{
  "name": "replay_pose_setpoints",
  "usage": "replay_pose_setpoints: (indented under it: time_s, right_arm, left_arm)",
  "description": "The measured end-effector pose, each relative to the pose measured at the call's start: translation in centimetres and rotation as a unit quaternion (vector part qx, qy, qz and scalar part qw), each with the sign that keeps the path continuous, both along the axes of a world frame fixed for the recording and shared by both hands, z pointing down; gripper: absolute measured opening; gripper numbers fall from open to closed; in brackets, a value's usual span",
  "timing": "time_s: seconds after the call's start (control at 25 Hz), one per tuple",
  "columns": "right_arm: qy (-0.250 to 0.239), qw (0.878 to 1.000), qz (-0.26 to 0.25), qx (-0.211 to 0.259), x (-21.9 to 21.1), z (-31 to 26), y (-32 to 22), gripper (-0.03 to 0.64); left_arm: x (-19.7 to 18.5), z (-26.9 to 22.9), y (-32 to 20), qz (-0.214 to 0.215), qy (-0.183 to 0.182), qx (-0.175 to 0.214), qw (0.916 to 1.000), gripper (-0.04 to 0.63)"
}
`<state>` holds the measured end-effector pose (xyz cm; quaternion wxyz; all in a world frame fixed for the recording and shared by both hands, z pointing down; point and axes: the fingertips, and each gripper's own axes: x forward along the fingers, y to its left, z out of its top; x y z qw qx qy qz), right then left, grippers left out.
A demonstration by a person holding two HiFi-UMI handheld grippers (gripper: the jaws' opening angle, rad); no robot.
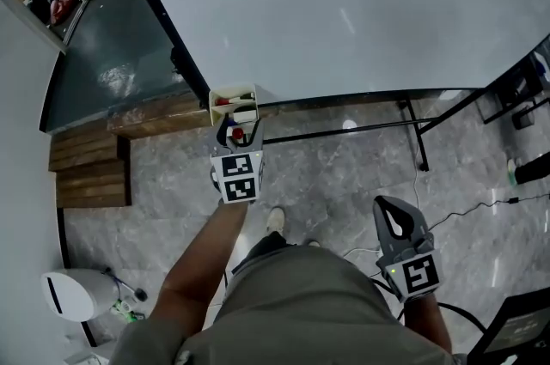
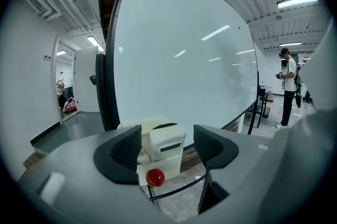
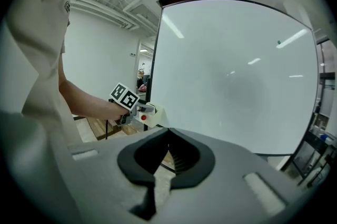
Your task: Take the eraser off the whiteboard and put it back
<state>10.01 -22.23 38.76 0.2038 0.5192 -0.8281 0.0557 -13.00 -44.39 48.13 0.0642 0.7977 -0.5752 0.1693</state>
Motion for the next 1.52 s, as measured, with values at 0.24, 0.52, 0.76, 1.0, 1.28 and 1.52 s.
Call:
replay_pose_setpoints:
  time_s: [0.24,0.52,0.76,1.0,1.28,1.52]
  right_arm:
    - [0.01,1.0,0.019,-0.012,0.5,0.2,-0.6,0.003]
    - [0.012,0.999,0.031,-0.022,0.9,0.7,-0.8,0.003]
    - [0.011,0.999,0.023,-0.022,0.8,0.8,-0.9,0.003]
    - [0.008,1.0,0.006,-0.017,0.5,0.7,-1.0,0.003]
    - [0.001,1.0,-0.018,-0.01,0.3,0.5,-0.8,0.003]
    - [-0.004,0.999,-0.043,-0.004,0.1,0.5,0.2,0.003]
  left_arm:
    - [0.8,1.3,-1.6,-0.002,0.008,-0.005,1.0,0.308]
    - [0.6,1.7,-2.0,-0.007,-0.001,0.007,0.9999,0.273]
    - [0.8,1.1,-1.7,0.005,-0.009,0.016,0.9998,0.276]
    - [0.4,-1.6,-1.1,0.013,-0.004,0.046,0.9989,0.275]
    - [-0.2,-5.4,1.0,0.009,0.021,0.072,0.9971,0.275]
    - [-0.4,-9.7,4.3,0.011,0.035,0.105,0.9938,0.275]
